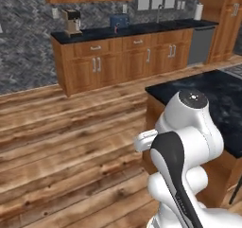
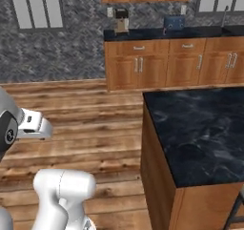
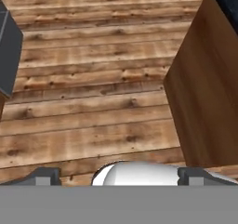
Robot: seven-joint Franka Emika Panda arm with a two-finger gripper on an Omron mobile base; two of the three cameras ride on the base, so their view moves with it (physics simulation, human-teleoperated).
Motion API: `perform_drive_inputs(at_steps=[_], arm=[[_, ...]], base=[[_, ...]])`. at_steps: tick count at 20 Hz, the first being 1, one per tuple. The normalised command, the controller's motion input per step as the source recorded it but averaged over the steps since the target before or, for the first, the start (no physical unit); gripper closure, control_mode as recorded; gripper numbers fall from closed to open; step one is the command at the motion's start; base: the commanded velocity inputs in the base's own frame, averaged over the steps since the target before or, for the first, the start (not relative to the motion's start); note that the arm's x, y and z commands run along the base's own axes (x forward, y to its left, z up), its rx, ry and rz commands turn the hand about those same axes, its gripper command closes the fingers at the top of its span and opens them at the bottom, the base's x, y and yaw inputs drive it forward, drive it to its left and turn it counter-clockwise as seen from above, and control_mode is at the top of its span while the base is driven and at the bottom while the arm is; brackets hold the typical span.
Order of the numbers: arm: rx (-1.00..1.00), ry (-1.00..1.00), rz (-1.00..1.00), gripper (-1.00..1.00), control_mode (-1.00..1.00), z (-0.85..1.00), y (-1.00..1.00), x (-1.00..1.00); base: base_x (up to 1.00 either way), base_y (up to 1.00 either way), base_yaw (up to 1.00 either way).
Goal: There is a wine glass and glass cup on the dining counter. Place the wine bottle next to the wine glass and the juice bottle next to the glass cup.
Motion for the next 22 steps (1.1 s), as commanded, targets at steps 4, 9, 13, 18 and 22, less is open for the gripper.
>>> perform_drive_inputs(at_steps=[4, 9, 13, 18, 22], arm=[[0.00, 0.00, 0.00, -1.00, 1.00, 0.00, 0.00, 0.00], [0.00, 0.00, 0.00, -1.00, 1.00, 0.00, 0.00, 0.00], [0.00, 0.00, 0.00, -1.00, 1.00, 0.00, 0.00, 0.00], [0.00, 0.00, 0.00, -1.00, 1.00, 0.00, 0.00, 0.00], [0.00, 0.00, 0.00, -1.00, 1.00, 0.00, 0.00, 0.00]], base=[[0.93, 0.31, -0.17], [0.94, 0.29, -0.15], [0.94, 0.28, -0.14], [0.94, 0.28, -0.13], [0.94, 0.26, -0.12]])
